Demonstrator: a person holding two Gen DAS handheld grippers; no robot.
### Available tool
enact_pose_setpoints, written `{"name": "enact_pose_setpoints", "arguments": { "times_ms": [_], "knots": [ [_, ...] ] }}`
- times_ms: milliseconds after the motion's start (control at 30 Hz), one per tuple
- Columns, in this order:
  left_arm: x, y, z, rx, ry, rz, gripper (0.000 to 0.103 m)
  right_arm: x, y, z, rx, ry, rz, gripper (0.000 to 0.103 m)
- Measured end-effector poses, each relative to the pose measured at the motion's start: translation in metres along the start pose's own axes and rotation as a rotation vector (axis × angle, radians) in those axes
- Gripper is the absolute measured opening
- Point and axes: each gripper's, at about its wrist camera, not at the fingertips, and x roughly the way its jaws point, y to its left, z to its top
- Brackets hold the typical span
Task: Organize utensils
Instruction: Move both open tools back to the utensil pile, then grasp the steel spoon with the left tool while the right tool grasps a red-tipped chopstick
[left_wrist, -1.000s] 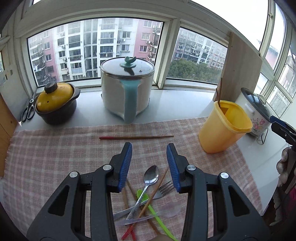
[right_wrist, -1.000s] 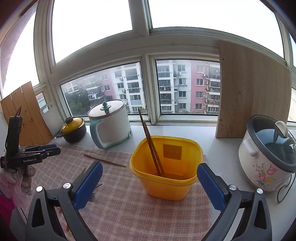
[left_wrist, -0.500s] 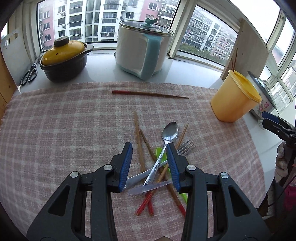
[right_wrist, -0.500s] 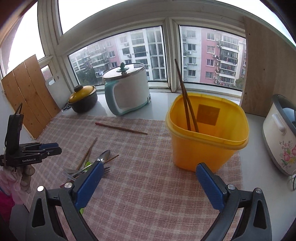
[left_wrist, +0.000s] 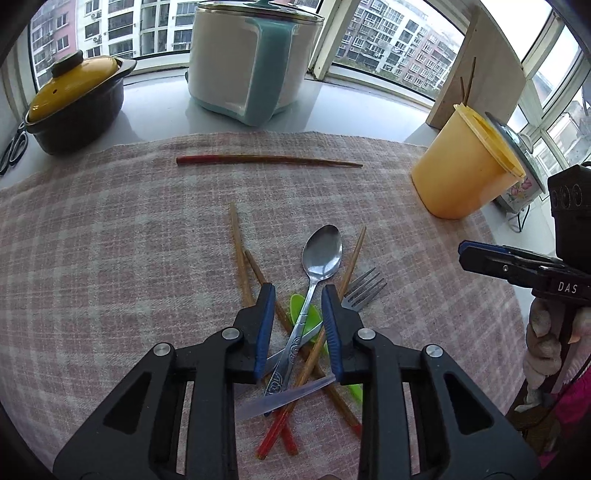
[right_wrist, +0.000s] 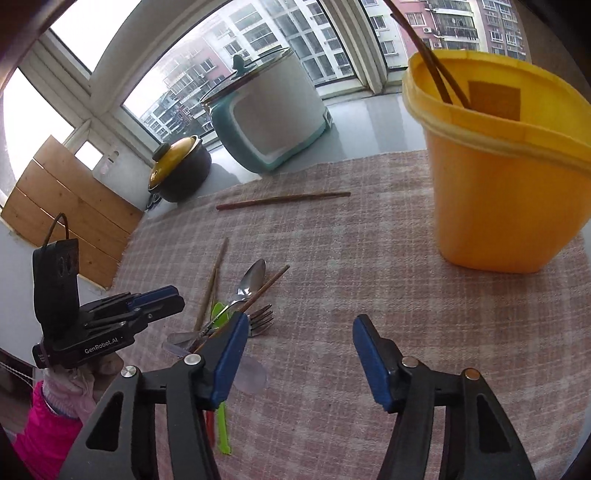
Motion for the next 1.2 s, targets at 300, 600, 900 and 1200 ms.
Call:
{"name": "enact_pose_setpoints", "arguments": {
  "times_ms": [300,600,900,1200],
  "knots": [
    [0.018,0.000,0.008,0.018,0.030,-0.003,0.025,0.049,0.002,0.016,0.106,0.074,0.081,0.043],
    [0.030,0.001,0.014,0.038,0.051,-0.005,0.025,0.082,0.004,0.031,0.161,0.115,0.077,0.035],
    [0.042,-0.001,0.019,0.053,0.074,-0.018,0.025,0.101,0.005,0.035,0.196,0.134,0.082,0.028],
    [0.052,-0.007,0.025,0.090,0.086,-0.011,0.025,0.109,0.003,0.034,0.202,0.144,0.088,0.011]
  ]
}}
